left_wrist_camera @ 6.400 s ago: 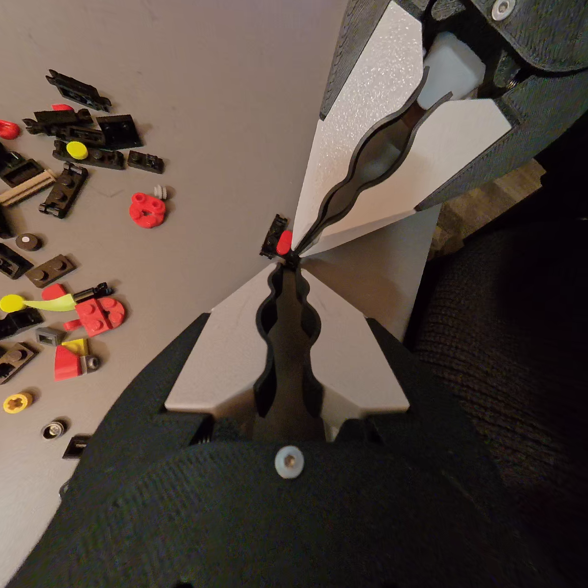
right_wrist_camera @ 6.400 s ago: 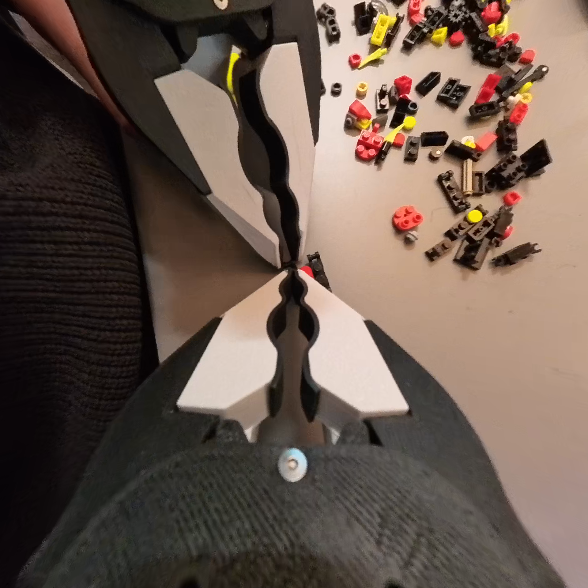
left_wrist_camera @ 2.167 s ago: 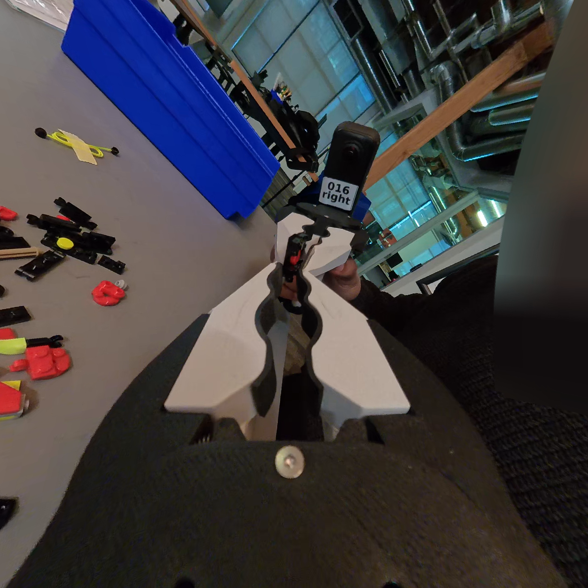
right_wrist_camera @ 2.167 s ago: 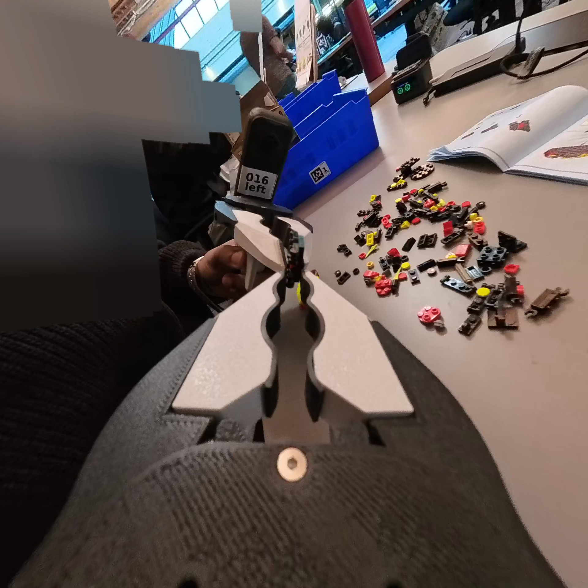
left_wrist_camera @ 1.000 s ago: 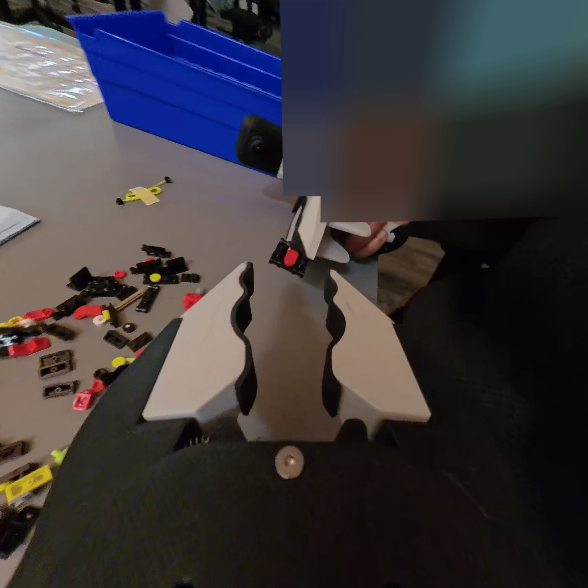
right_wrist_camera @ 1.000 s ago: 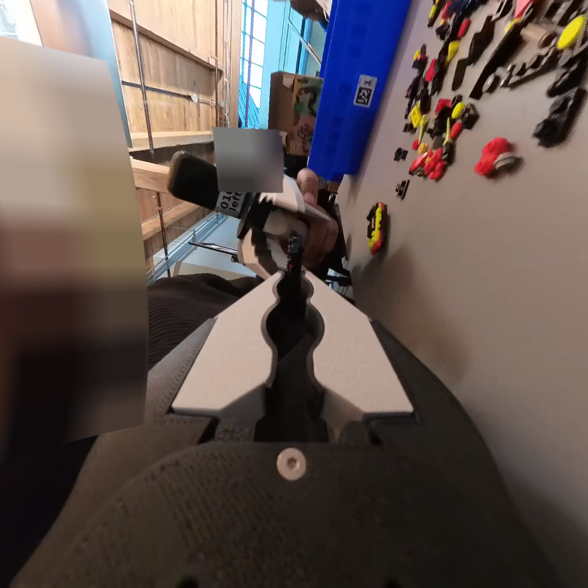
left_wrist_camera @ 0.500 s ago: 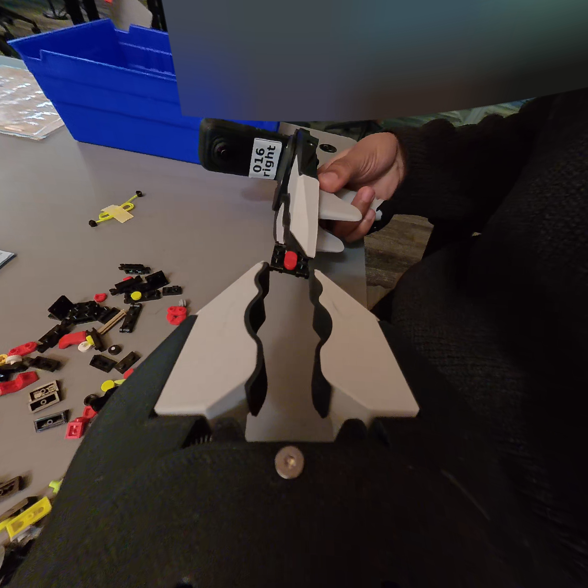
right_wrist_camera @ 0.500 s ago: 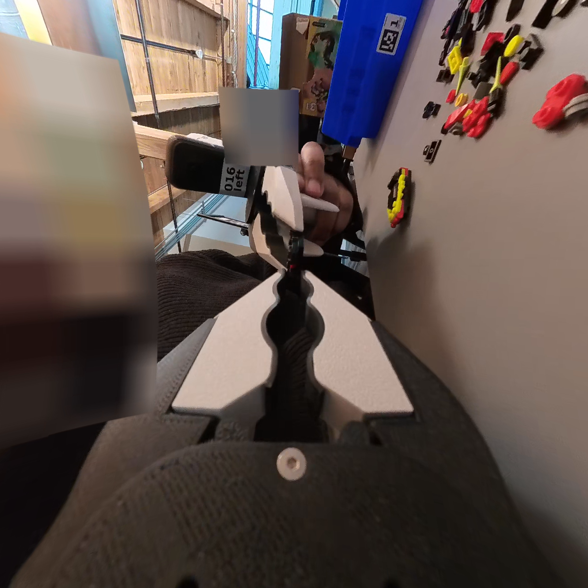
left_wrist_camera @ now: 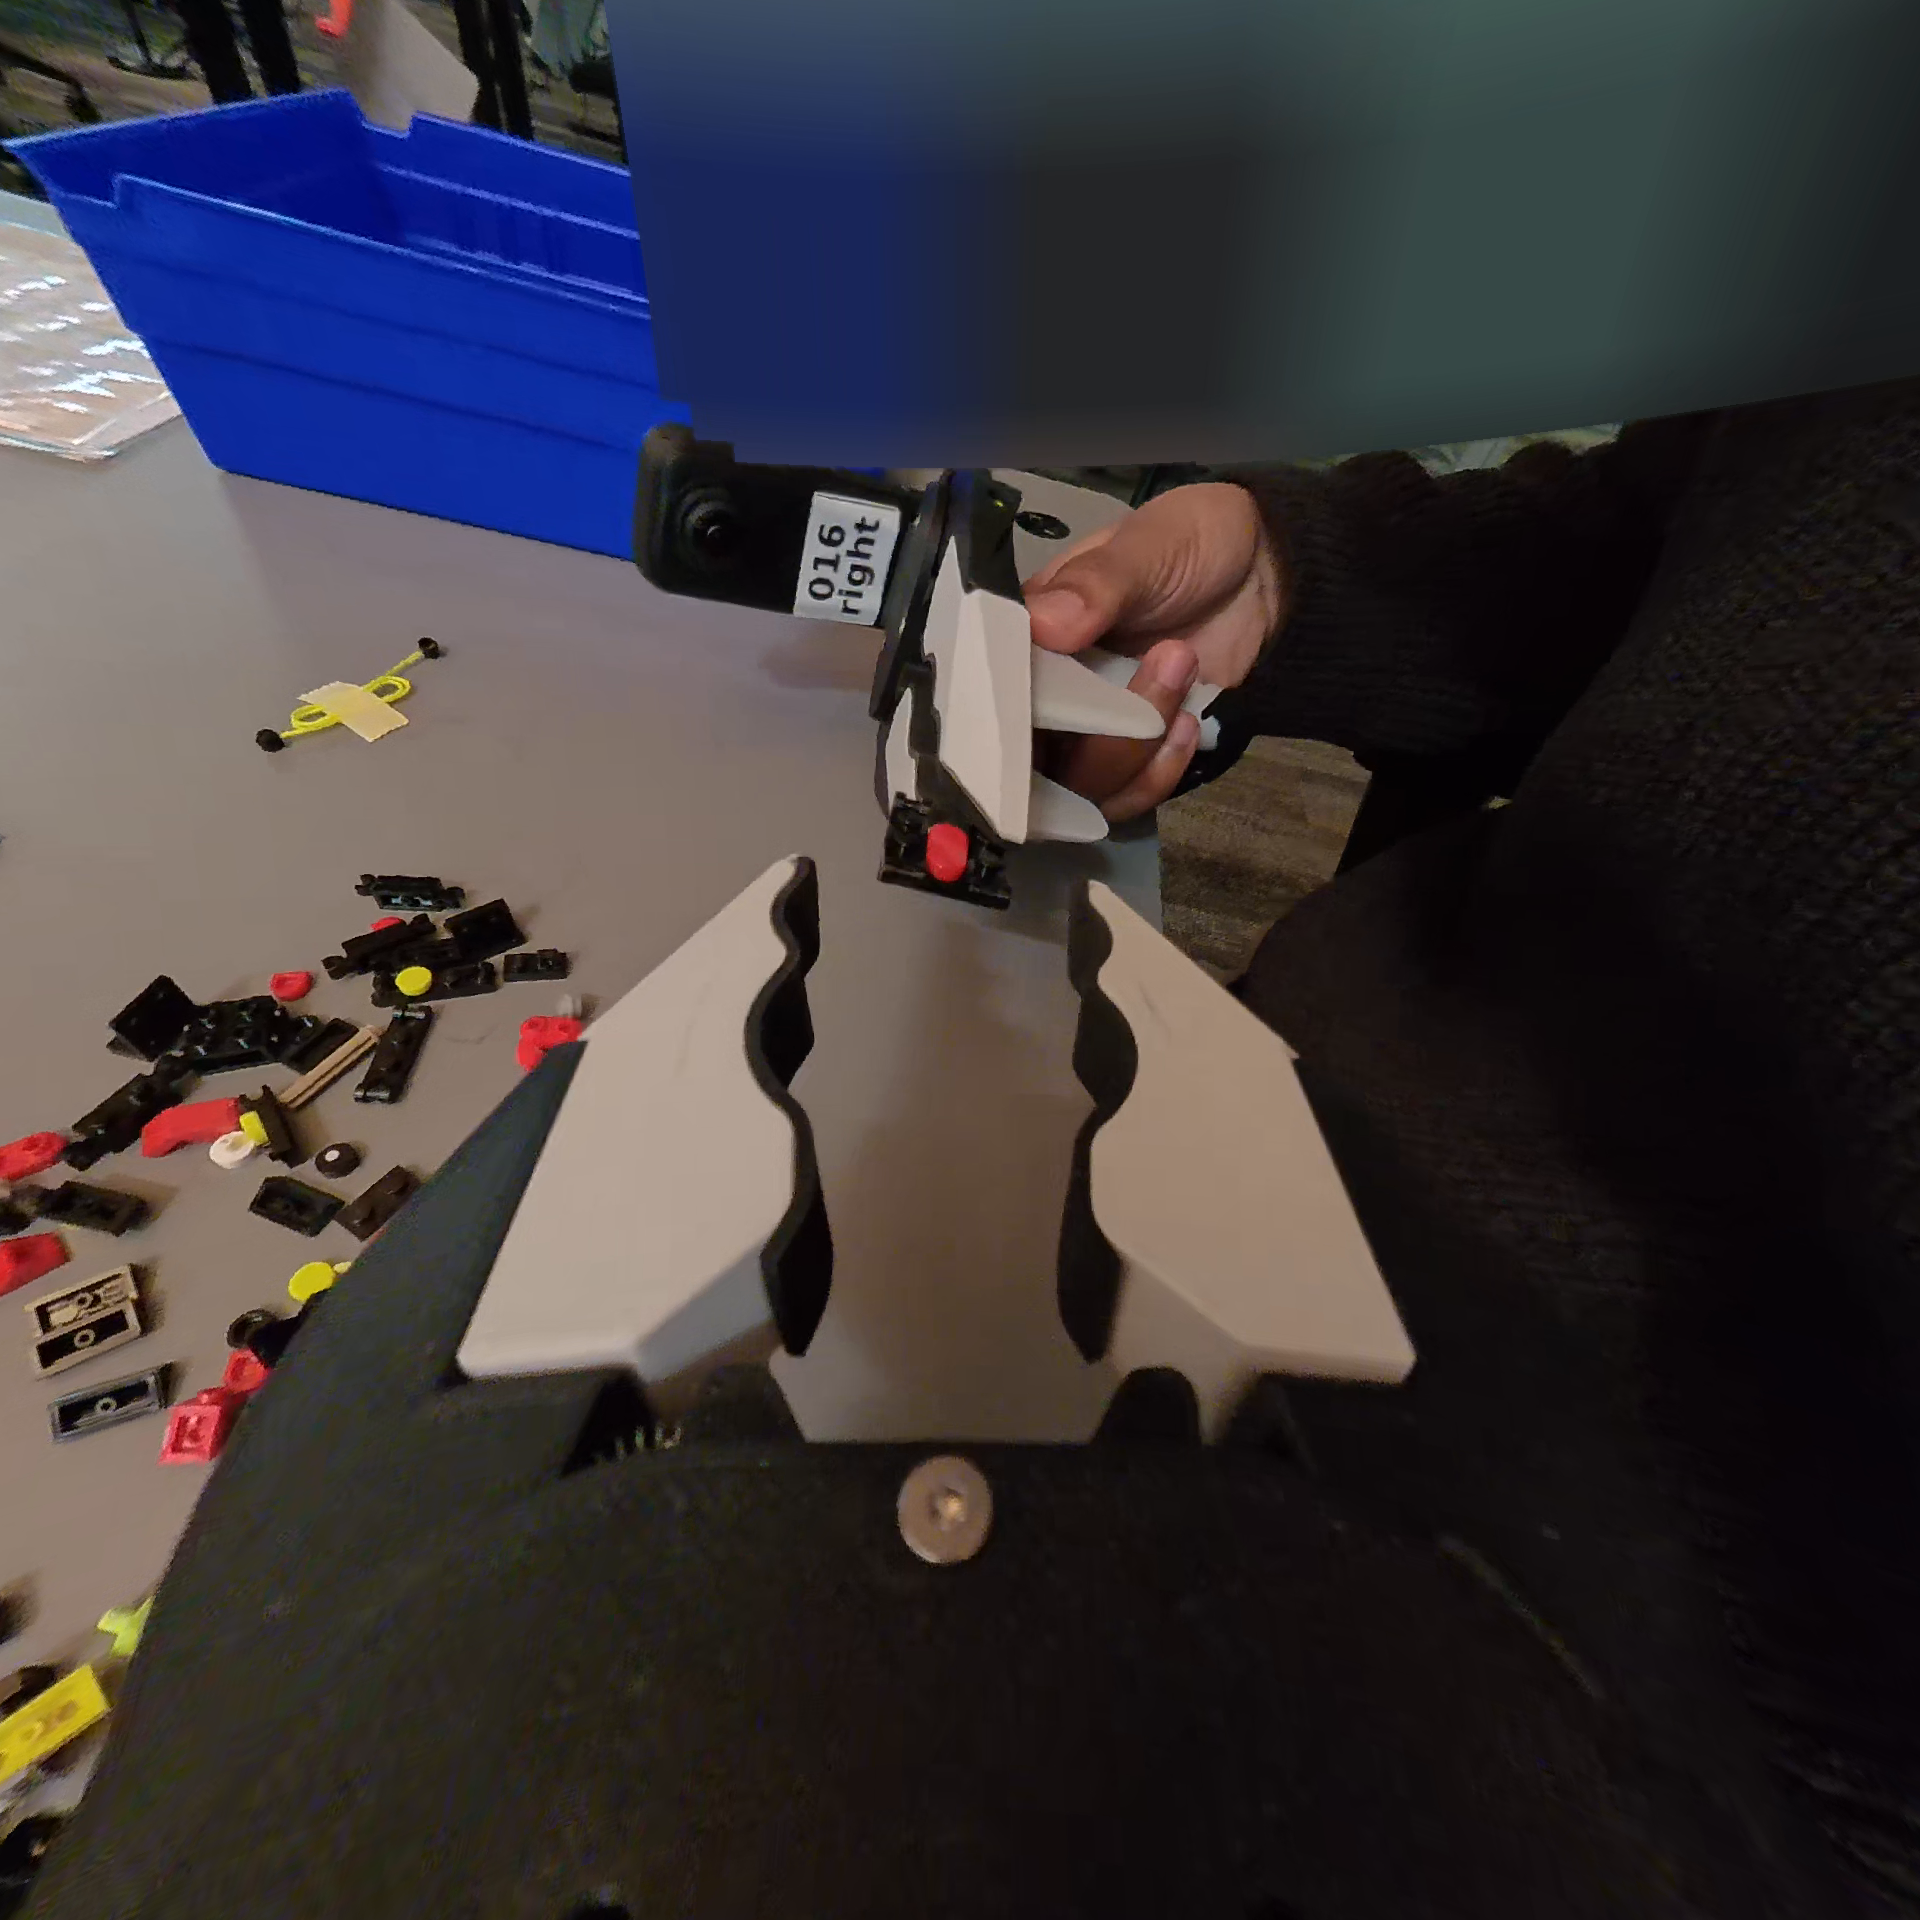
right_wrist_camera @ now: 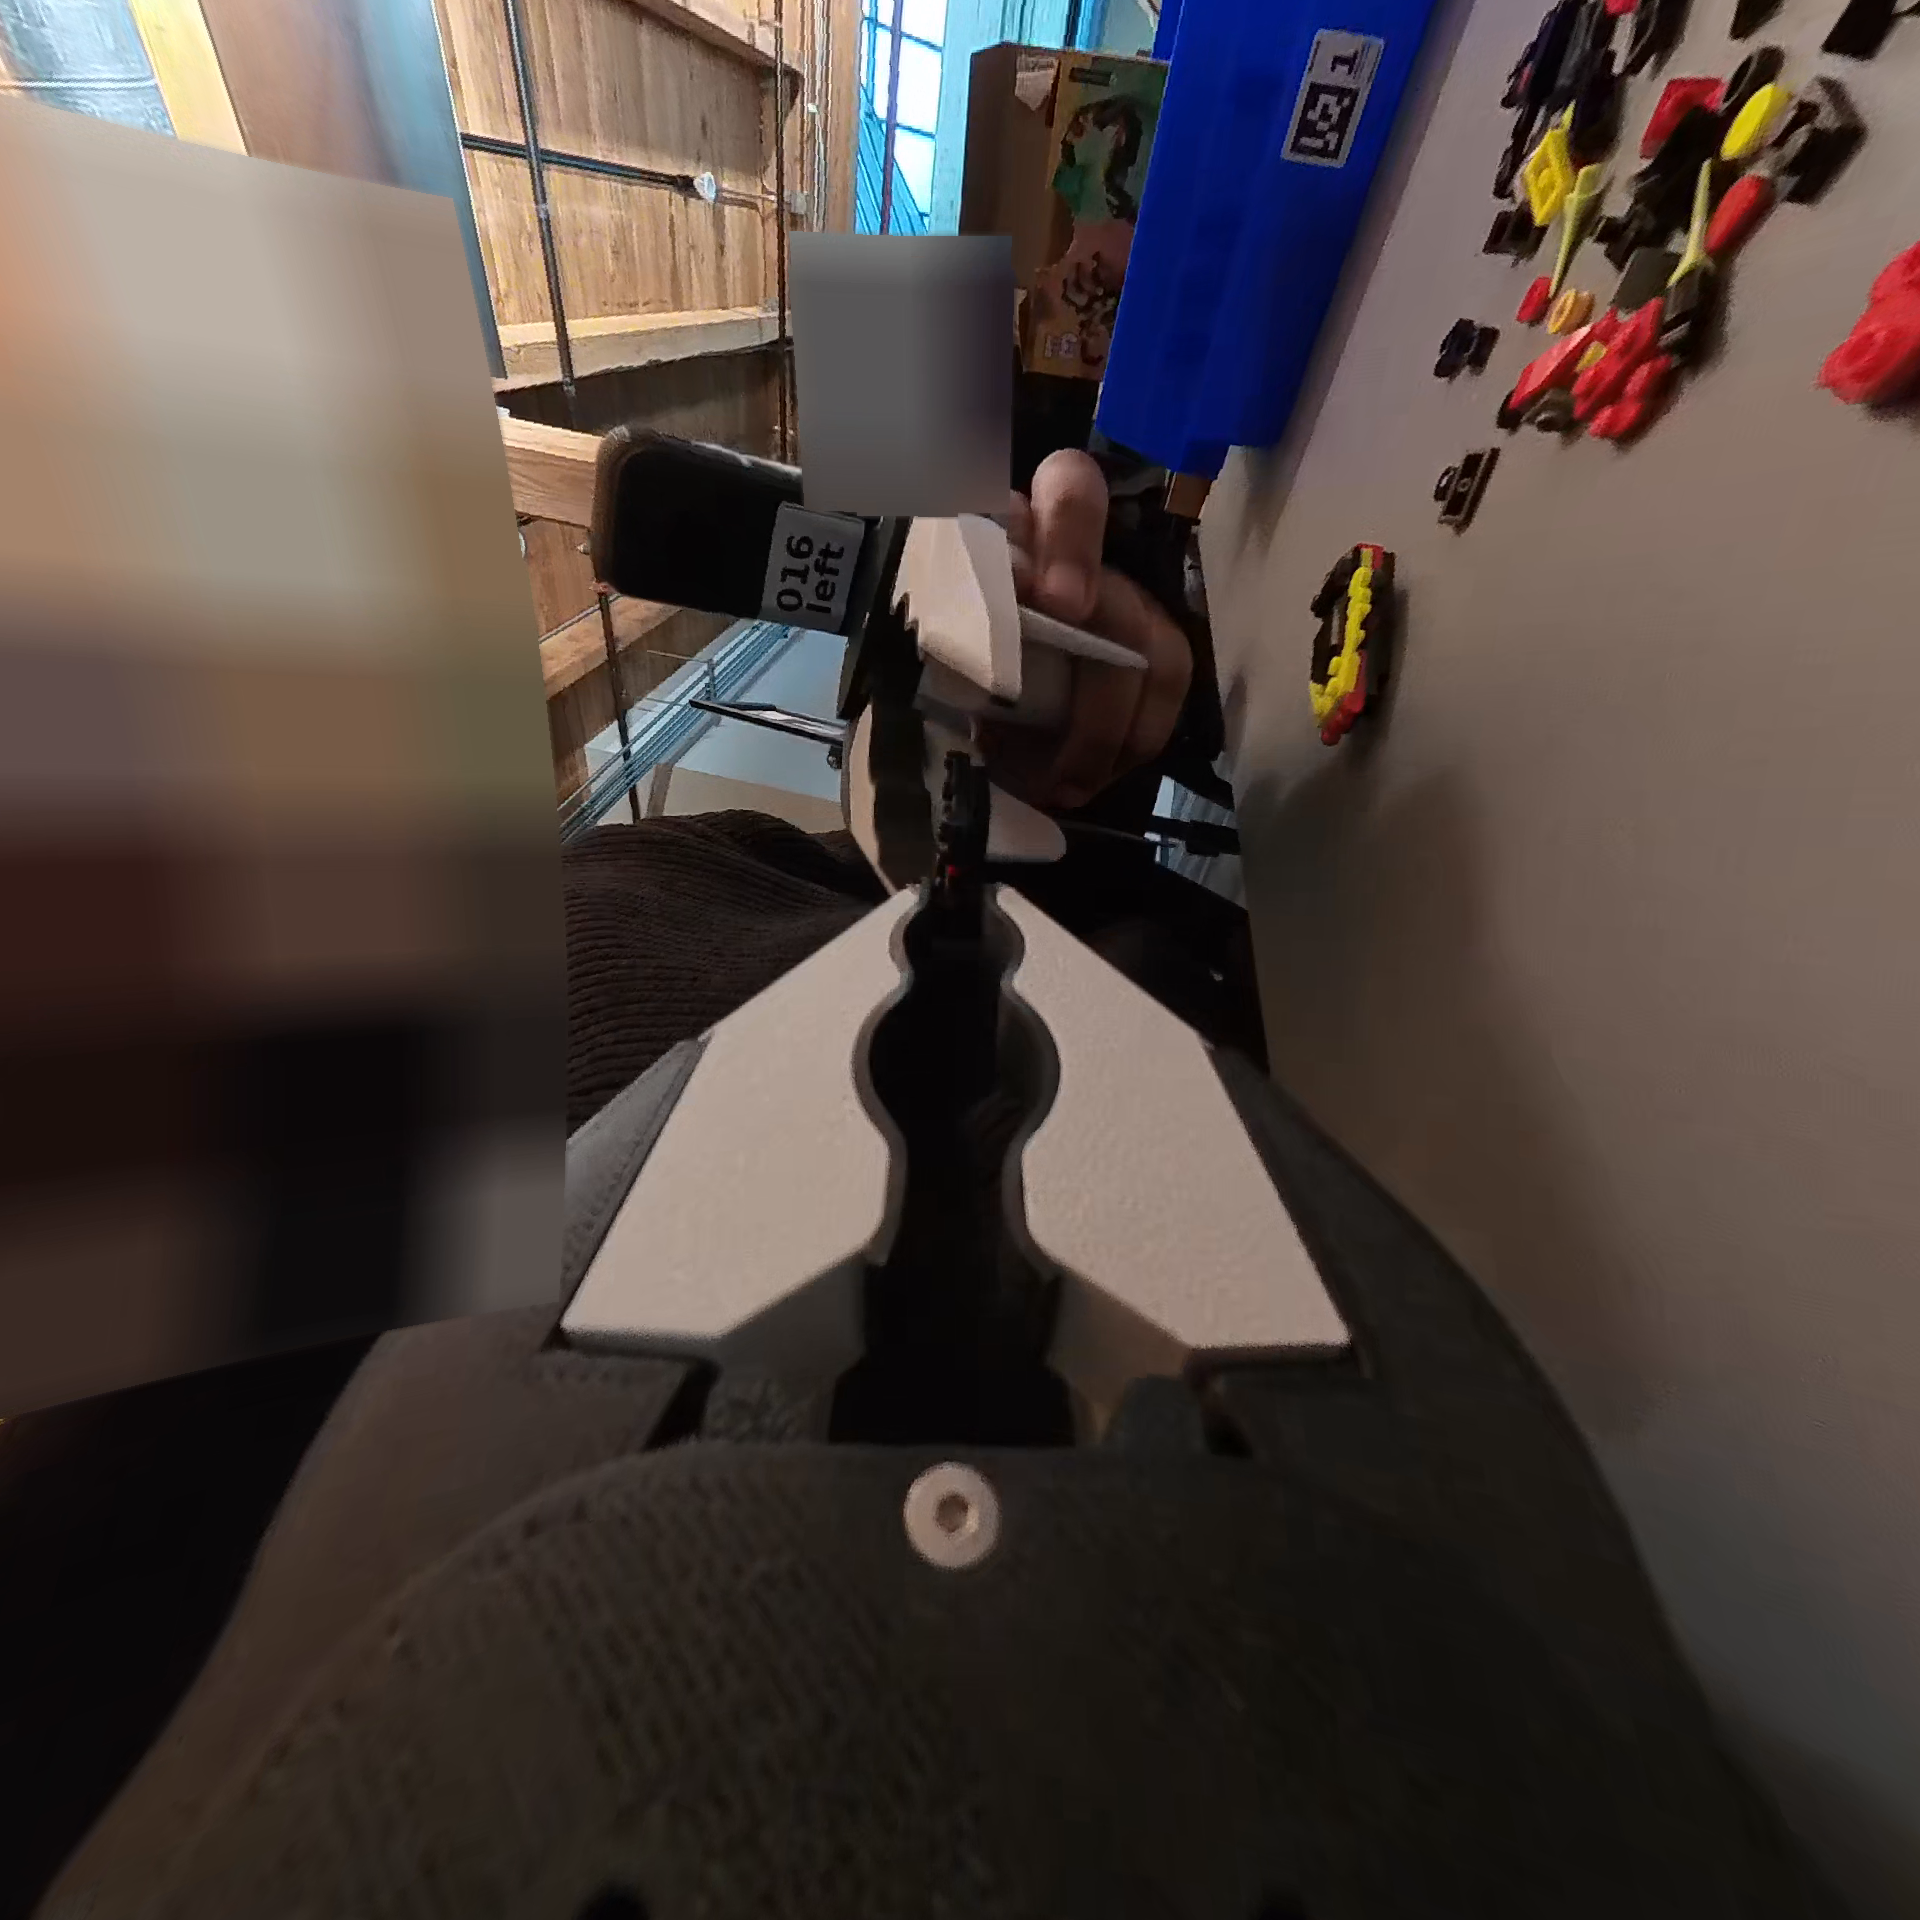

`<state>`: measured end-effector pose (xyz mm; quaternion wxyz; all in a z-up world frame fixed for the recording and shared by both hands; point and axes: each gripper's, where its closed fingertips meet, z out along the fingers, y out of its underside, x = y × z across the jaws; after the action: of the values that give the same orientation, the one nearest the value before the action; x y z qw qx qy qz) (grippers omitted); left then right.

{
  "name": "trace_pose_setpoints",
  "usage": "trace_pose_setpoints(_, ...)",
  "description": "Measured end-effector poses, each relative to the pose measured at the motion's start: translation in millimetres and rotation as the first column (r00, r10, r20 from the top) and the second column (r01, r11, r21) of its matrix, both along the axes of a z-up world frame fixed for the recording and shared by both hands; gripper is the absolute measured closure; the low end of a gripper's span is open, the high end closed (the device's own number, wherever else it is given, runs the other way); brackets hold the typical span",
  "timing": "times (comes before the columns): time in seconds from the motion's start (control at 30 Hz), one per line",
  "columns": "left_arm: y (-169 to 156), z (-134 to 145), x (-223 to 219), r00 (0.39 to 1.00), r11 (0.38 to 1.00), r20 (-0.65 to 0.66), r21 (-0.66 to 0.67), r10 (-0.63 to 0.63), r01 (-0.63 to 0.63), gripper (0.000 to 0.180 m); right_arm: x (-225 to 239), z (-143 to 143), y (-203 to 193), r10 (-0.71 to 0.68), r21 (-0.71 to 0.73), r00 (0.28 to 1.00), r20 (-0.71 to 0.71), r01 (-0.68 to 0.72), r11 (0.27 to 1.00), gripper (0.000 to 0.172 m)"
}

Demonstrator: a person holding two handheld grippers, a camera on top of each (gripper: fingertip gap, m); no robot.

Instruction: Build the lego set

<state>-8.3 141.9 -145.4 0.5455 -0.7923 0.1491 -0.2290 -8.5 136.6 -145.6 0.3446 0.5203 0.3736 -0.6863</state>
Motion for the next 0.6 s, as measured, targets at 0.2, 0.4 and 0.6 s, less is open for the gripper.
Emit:
trace_pose_setpoints(0.2, -3.7, -3.7, 10.6, 0.998, 0.999, -0.046, 0.0, -0.049, 0.049, 0.143, 6.0, 1.6, -10.0, 0.056, -0.005, 0.998, -0.006, -0.056, 0.998, 0.165)
trace_pose_setpoints(0.4, -4.9, 0.5, 8.0, 0.998, 0.999, -0.034, 0.016, -0.047, 0.047, 0.156, 4.9, 2.0, -7.6, 0.045, -0.008, 0.999, -0.005, -0.046, 0.999, 0.165)
trace_pose_setpoints(0.6, -4.8, 2.1, 7.1, 0.999, 0.999, -0.021, 0.02, -0.044, 0.044, 0.156, 3.7, 8.4, -5.1, 0.032, -0.038, 0.999, -0.031, -0.033, 0.999, 0.16)
